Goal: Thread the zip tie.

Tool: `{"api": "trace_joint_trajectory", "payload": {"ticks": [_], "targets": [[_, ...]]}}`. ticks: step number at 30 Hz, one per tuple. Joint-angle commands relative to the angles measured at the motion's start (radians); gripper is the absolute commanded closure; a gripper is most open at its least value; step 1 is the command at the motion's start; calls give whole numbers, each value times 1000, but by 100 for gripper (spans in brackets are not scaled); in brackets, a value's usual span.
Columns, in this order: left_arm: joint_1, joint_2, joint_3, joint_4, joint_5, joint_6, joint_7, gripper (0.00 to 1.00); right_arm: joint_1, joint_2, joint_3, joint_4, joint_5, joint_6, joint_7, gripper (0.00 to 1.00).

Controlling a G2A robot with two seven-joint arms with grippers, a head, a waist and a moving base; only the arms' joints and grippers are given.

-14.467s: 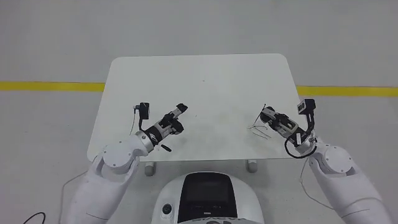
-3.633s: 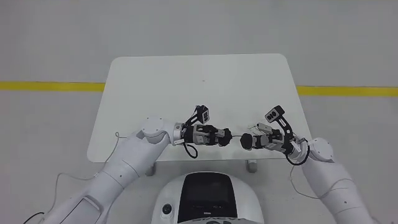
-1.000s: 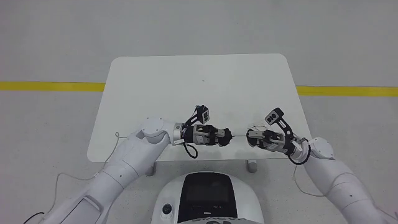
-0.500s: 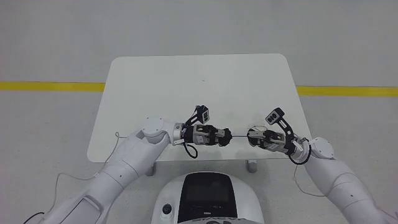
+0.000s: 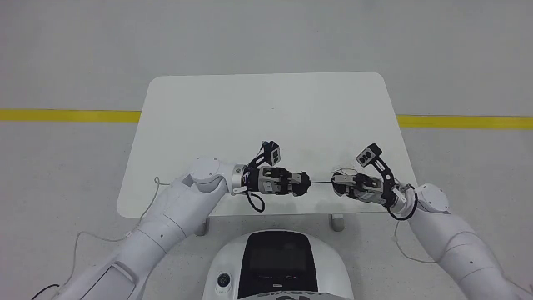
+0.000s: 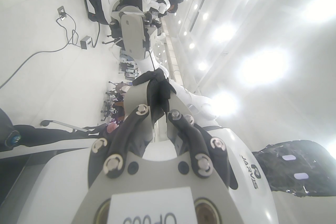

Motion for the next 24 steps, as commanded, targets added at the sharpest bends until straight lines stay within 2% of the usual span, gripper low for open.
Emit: {"api": "trace_joint_trajectory", "payload": {"ticks": [1, 2, 10, 15, 20, 24], "targets": [[0, 0, 0, 0, 0, 0, 0, 68, 0, 0, -1, -1, -6, 0, 0, 100], [0, 0, 0, 0, 0, 0, 0, 0, 0, 0, -1, -1, -6, 0, 0, 100], [0, 0, 0, 0, 0, 0, 0, 0, -3, -1, 1, -11, -10, 0, -22, 100], [8, 2, 1, -10, 6, 16, 48, 0, -26, 2, 27, -33, -7, 1, -9, 100], [-3, -6, 35, -1, 13, 34, 57, 0, -33, 1, 27, -45, 7, 3, 0, 100], [-21, -18, 62, 20, 13, 27, 75, 0, -33, 2, 23, -50, 9, 1, 0, 100]]}}
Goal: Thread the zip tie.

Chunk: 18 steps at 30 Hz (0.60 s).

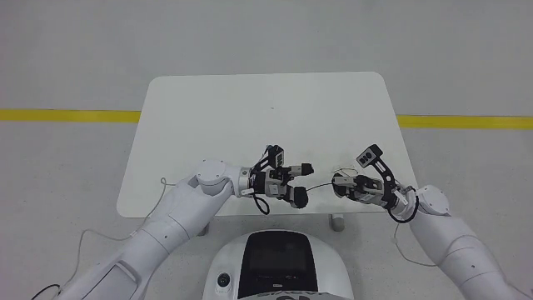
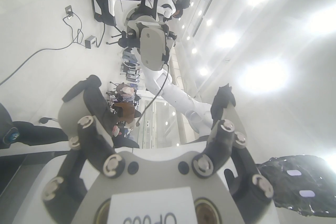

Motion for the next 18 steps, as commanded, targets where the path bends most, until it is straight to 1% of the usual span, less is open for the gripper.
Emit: {"api": "trace_joint_trajectory", "payload": {"ticks": [1, 2, 11, 13, 15, 18], "targets": [[-9, -4, 10, 7, 7, -13, 10, 0, 0, 1, -1, -3, -1, -1, 0, 100], [-11, -5, 11, 7, 6, -23, 11, 0, 0, 1, -1, -3, -1, -1, 0, 100], [-11, -5, 11, 7, 6, -23, 11, 0, 0, 1, -1, -3, -1, -1, 0, 100], [-11, -5, 11, 7, 6, -23, 11, 0, -5, -1, -2, -19, -11, 4, -31, 100], [-5, -6, 14, -2, 8, -19, 29, 0, -14, -1, 5, -29, -12, 4, -38, 100], [-1, -5, 17, -14, 9, -12, 39, 0, -25, 0, 21, -32, 0, 1, -13, 100]]}}
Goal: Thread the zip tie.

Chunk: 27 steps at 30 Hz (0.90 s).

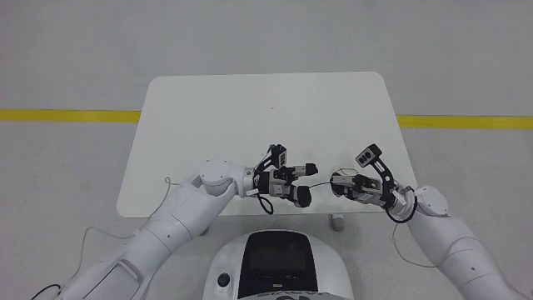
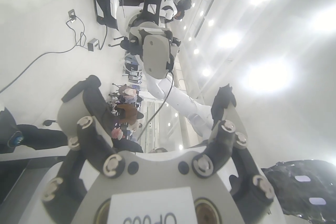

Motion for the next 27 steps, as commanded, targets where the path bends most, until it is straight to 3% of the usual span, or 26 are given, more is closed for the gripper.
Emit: {"api": "trace_joint_trajectory", "payload": {"ticks": [1, 16, 27], "targets": [[0, 0, 3, -2, 1, 3, 4, 0, -6, 1, 10, 0, 14, -1, 24, 100], [-14, -6, 21, -6, 6, 5, 10, 0, -16, 9, 12, -29, 12, -3, 24, 100], [4, -7, 17, -35, 12, 14, 130, 0, -33, 4, 33, -56, 25, 20, 14, 100]]}}
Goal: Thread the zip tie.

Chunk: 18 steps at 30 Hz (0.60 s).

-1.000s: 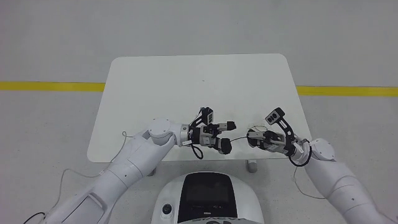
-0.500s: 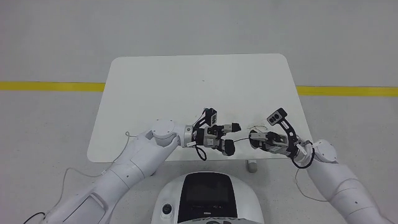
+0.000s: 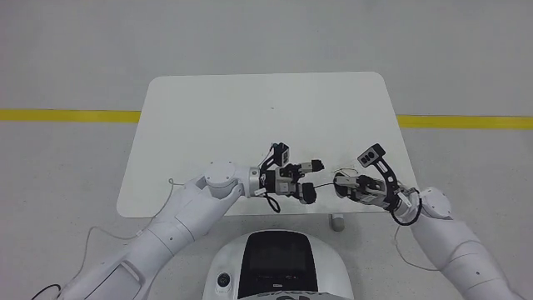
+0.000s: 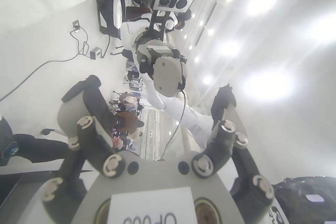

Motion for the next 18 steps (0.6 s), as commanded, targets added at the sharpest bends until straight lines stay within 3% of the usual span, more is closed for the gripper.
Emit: {"api": "trace_joint_trajectory", "payload": {"ticks": [1, 8, 18], "targets": [[-1, 0, 2, -4, 5, -1, -1, 0, 3, -1, 4, 3, -10, -1, -4, 100], [-1, 0, 2, -4, 5, -1, -1, 0, 3, -1, 5, 3, -14, -4, -6, 100], [15, 0, 2, -29, 14, 6, 71, 0, -12, -7, 16, -30, -25, 19, -58, 100]]}}
